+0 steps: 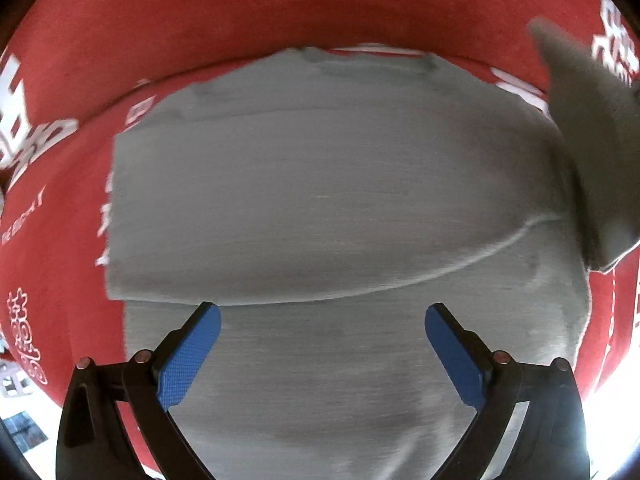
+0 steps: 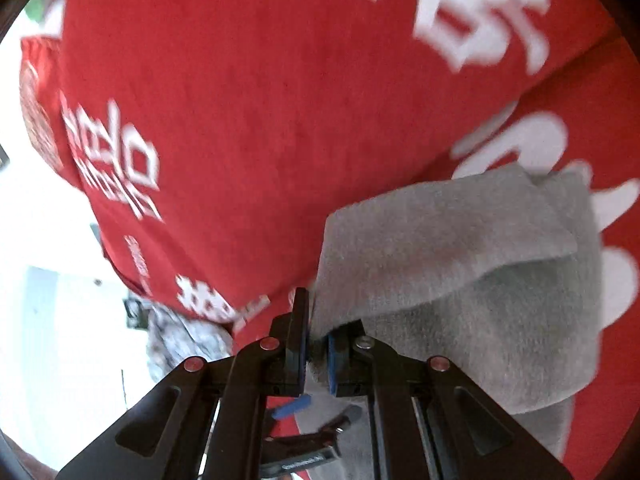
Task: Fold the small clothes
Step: 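Fold the other side and sleeve over the folded side with the right gripper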
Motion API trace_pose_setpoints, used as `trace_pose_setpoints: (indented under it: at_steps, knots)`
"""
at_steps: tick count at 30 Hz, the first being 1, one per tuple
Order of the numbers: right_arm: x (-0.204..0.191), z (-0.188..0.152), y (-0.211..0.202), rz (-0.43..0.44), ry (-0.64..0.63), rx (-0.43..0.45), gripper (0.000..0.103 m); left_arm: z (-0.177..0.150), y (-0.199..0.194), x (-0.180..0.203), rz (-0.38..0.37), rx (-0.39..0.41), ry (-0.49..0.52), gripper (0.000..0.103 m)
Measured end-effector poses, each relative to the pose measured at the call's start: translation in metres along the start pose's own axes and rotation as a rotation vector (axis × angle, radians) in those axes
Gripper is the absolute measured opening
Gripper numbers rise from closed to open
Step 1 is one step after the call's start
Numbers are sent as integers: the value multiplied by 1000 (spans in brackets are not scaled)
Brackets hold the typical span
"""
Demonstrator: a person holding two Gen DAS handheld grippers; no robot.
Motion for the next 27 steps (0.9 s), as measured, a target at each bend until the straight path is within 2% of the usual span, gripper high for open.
trace_pose_setpoints:
  at_steps: [5, 7, 8, 9, 11, 14, 16, 18, 20, 21, 22, 23, 24, 27]
  knots:
    - [16, -34, 61, -138, 25, -109, 13, -13, 3, -32, 9, -4, -45, 102]
    - [34, -50, 82, -231, 82, -160, 15, -19, 6, -43, -7, -15, -73, 102]
    - [39, -53, 85, -252, 102, -168, 21, -20, 8, -46, -15, -20, -85, 102]
    - [46, -59, 88, -276, 138, -170, 30, -24, 8, -52, -26, -21, -103, 102]
    - [52, -65, 83, -255, 191, -144, 42, -26, 9, -60, -36, -16, -117, 102]
    - [56, -62, 59, -258, 212, -45, 44, -27, 7, -72, -56, 3, -129, 102]
    - [59, -54, 49, -283, 228, 16, 45, -27, 6, -76, -76, 17, -133, 102]
    - [68, -39, 39, -293, 291, 87, 45, -13, -3, -96, -99, 30, -139, 102]
    - [70, -29, 39, -278, 331, 123, 44, 0, -10, -108, -135, 46, -155, 102]
    - [70, -24, 42, -285, 331, 134, 40, 2, -12, -111, -162, 59, -168, 102]
    - [68, -20, 46, -295, 316, 138, 36, 5, -21, -116, -178, 64, -175, 102]
    - [60, -15, 53, -304, 275, 132, 25, 6, -22, -119, -195, 71, -184, 102]
    - [52, -13, 58, -305, 237, 121, 19, 6, -24, -123, -212, 76, -194, 102]
    - [9, -20, 85, -270, 36, 37, 15, 18, -26, -138, -276, 94, -235, 102]
Point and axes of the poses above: each gripper's, at about its wrist camera, not at the fingertips, and y roughly the way its jaws point, x to its right, z to its top, the point moved 5 cm from there along y, roughly the way its jaws point, and after that the axes turned 6 degrees about y, right-handed, at the moved point
